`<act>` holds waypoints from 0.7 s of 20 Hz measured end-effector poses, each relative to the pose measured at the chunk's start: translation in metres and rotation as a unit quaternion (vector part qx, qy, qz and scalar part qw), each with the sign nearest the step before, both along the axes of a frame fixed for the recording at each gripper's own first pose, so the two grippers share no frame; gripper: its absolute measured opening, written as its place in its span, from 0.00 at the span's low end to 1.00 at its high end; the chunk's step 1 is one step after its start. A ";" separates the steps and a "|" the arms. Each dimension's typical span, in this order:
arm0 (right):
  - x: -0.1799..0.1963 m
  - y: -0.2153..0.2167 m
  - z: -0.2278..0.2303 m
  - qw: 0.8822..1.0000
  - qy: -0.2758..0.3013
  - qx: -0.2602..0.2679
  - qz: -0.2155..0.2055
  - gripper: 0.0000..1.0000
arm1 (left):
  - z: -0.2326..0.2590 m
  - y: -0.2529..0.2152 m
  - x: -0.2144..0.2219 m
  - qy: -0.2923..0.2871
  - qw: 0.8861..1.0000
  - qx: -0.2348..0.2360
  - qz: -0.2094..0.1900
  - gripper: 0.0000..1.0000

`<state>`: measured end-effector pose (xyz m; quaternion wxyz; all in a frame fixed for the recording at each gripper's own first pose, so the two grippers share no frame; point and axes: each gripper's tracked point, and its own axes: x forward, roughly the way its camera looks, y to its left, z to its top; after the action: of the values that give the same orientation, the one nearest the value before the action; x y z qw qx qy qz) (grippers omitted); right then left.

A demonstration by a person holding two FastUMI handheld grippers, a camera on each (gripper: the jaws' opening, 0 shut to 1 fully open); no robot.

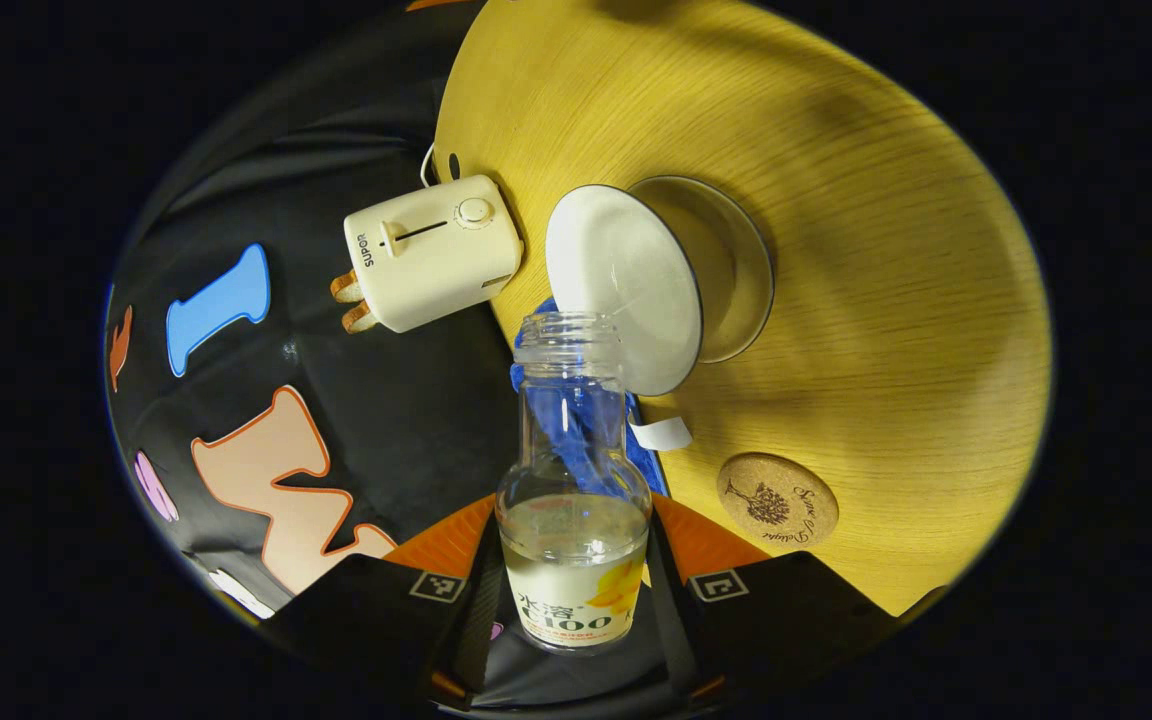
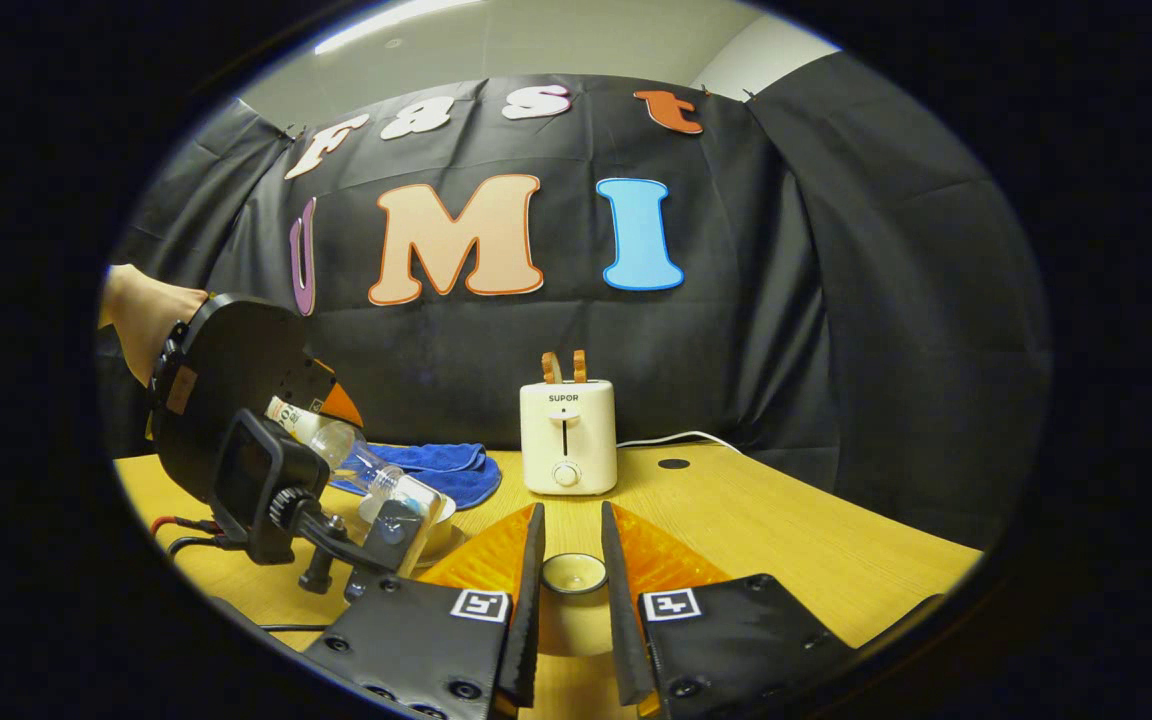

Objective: Open the teacup lid with one hand, grasp the water bottle and pour water into the teacup with the other hand; after pouring, place the water bottle on the coaster and then close the teacup lid.

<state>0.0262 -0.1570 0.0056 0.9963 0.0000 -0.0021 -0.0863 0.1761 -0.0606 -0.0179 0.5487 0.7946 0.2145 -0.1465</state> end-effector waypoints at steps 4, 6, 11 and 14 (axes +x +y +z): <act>-0.001 0.000 0.000 1.000 0.001 -0.001 0.000 0.34 | 0.005 -0.011 0.000 -0.005 0.995 -0.103 0.000 0.66; 0.000 0.000 0.000 1.000 0.000 0.000 0.000 0.34 | 0.009 -0.010 0.001 -0.011 0.988 -0.154 0.006 0.65; -0.001 0.000 0.000 1.000 0.000 -0.003 0.000 0.34 | 0.006 -0.014 -0.007 -0.009 0.939 -0.342 0.025 0.65; 0.000 0.001 -0.001 1.000 0.001 -0.005 0.000 0.34 | 0.018 -0.014 -0.005 -0.033 0.870 -0.491 0.032 0.65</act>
<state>0.0262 -0.1563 0.0049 0.9963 -0.0055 -0.0014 -0.0863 0.1710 -0.0748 0.0006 0.8796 0.4194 0.1221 -0.1885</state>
